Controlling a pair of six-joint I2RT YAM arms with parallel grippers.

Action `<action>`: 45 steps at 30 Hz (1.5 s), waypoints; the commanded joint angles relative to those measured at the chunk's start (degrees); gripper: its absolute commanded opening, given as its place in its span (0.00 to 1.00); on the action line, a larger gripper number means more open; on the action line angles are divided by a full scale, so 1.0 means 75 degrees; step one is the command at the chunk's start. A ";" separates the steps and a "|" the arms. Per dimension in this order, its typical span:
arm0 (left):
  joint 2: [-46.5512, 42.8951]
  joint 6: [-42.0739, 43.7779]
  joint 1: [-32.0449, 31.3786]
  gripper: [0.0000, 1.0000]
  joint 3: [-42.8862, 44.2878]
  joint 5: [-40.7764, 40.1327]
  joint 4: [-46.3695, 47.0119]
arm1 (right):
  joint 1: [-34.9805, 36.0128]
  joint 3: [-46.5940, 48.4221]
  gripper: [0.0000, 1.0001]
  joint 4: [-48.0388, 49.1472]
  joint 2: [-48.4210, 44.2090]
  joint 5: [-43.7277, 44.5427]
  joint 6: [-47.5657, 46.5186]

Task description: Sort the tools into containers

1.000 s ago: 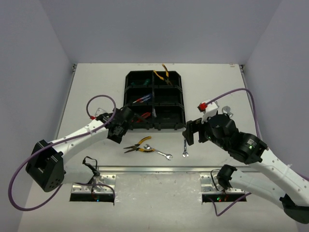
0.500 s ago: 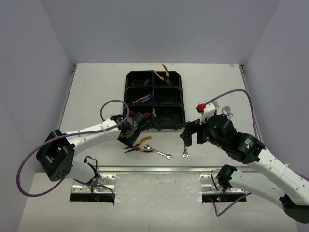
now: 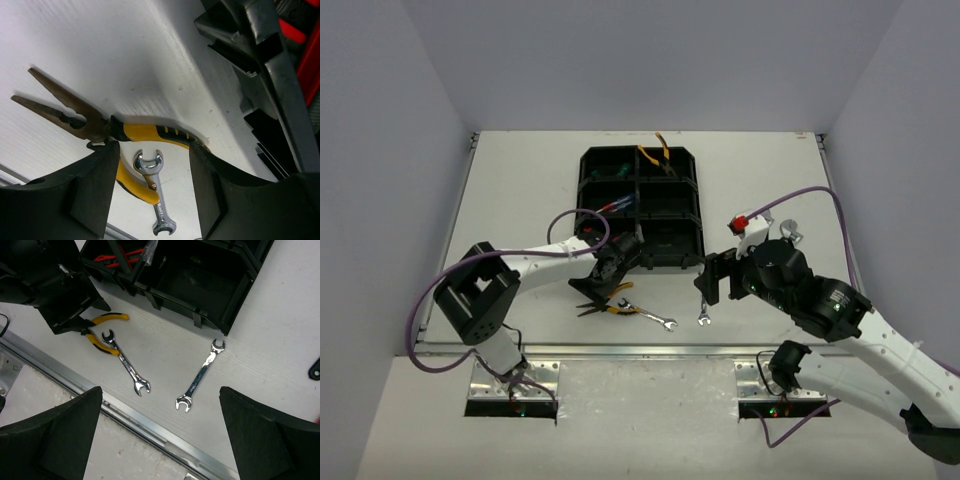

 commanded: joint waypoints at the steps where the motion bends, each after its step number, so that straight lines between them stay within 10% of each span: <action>1: 0.0356 0.0277 -0.0054 0.55 0.0483 0.0284 0.0120 | -0.0023 -0.0076 0.99 0.0214 -0.0055 0.0020 -0.0005; 8: 0.0663 0.0439 -0.0062 0.41 0.0469 0.0293 0.0108 | -0.0023 -0.0256 0.99 0.0395 -0.0016 -0.0078 0.0008; 25: 0.0504 0.1134 -0.0208 0.50 0.0374 -0.0351 0.0245 | -0.0023 -0.0389 0.99 0.0499 0.0015 -0.0183 -0.0006; 34: -0.1097 0.3867 -0.0751 0.70 0.0161 -0.1965 0.1467 | -0.0023 -0.0407 0.99 0.0513 0.0053 -0.0267 -0.0008; 38: -0.2194 0.7006 -0.0754 0.84 -0.0951 -0.1256 0.3671 | -0.0023 -0.0431 0.99 0.0486 -0.0009 -0.0311 -0.0067; 45: -0.3052 1.0452 -0.0754 0.84 -0.1803 -0.0338 0.3952 | -0.0023 -0.0548 0.99 0.0620 -0.0152 -0.0592 -0.0207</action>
